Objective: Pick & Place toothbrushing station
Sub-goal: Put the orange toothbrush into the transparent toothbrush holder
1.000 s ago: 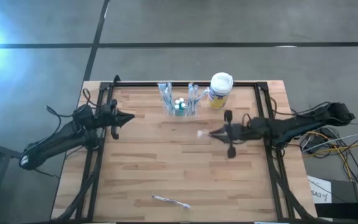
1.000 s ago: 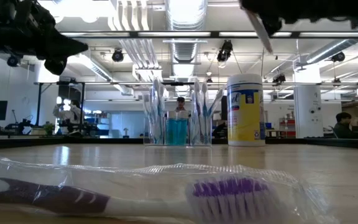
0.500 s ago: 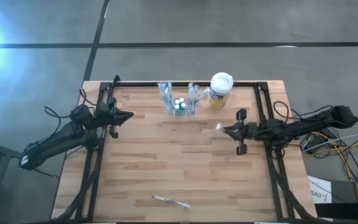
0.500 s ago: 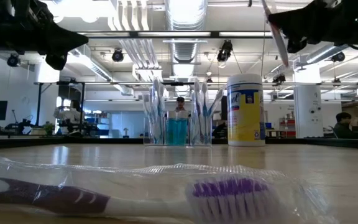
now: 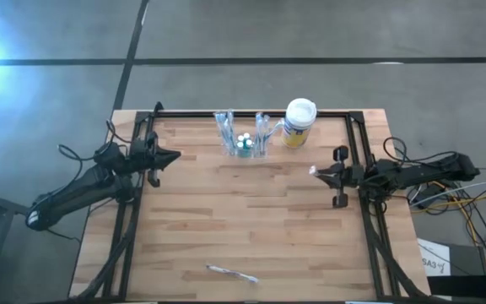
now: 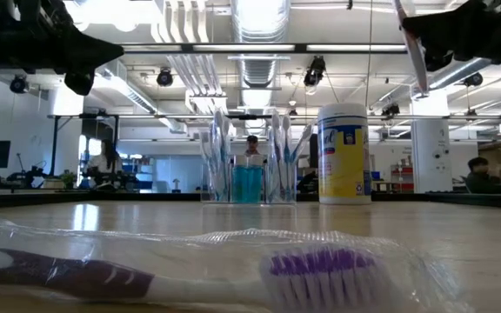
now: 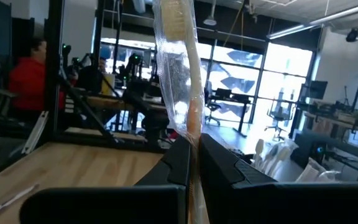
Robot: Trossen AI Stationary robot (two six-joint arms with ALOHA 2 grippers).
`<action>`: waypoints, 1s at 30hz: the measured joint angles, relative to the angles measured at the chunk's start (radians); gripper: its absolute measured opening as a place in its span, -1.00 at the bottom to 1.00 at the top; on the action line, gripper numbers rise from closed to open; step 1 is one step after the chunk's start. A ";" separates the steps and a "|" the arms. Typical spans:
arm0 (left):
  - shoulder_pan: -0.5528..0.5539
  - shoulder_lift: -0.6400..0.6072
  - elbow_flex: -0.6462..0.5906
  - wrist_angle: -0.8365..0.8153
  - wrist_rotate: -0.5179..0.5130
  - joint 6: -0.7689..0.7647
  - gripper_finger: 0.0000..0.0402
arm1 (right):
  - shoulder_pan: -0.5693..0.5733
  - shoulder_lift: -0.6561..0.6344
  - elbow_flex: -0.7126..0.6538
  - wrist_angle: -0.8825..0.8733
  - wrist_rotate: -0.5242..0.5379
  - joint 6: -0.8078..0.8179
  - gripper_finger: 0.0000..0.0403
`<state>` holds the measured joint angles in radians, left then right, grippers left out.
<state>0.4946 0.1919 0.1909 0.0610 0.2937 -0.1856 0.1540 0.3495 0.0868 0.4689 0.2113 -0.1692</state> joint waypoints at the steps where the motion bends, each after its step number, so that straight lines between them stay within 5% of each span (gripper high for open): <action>1: 0.000 0.002 0.000 0.002 0.000 0.000 -0.96 | 0.000 -0.010 0.000 -0.014 0.000 0.001 -0.94; 10: -0.003 0.064 0.000 0.060 0.007 0.008 -0.96 | -0.005 0.028 -0.002 0.017 0.001 0.007 -0.94; 24: -0.102 0.421 0.022 0.500 0.091 0.164 -0.94 | -0.055 0.433 0.140 0.239 0.000 -0.022 -0.94; 30: -0.102 0.492 0.104 0.508 0.093 0.111 -0.66 | -0.075 0.597 0.216 0.270 -0.013 -0.022 -0.94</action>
<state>0.3927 0.6838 0.2954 0.5687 0.3869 -0.0745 0.0788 0.9461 0.3026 0.7391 0.1986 -0.1917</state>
